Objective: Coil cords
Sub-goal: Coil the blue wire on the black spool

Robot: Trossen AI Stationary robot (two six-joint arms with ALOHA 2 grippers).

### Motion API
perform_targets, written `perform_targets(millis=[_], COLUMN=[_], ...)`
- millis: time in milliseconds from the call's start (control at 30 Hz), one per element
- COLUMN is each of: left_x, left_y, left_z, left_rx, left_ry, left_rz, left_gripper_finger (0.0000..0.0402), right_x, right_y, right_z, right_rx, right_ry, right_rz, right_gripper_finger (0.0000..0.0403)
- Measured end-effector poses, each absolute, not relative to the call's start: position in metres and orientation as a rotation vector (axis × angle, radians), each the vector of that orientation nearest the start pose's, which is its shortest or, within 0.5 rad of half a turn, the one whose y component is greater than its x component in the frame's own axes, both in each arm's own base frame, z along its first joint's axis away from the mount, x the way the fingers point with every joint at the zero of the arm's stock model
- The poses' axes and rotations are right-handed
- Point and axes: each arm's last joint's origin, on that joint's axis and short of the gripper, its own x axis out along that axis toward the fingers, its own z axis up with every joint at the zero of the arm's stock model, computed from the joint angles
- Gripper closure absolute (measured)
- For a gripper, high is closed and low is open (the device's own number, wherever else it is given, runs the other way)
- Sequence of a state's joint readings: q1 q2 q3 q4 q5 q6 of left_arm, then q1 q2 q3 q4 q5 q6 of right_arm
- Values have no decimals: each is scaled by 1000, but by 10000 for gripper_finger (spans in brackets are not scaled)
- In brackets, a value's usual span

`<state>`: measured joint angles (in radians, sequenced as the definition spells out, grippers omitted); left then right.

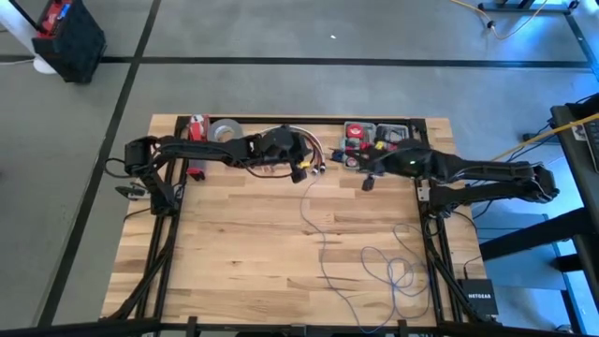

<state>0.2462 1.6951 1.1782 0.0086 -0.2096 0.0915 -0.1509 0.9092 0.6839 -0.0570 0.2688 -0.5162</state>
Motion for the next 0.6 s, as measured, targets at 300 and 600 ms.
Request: perform_targets(millis=[300,600], left_x=[360,367], left_y=[96,81], left_z=[260,272], left_rx=[47,-3], left_ry=[527,399], left_rz=[425,288], left_gripper_finger=[396,396], right_x=[228,254], right_y=[-46,-54], right_z=[250,229], right_rx=[-595,-644], right_ry=[626,660], right_rz=[-391,-534], right_gripper_finger=[400,400])
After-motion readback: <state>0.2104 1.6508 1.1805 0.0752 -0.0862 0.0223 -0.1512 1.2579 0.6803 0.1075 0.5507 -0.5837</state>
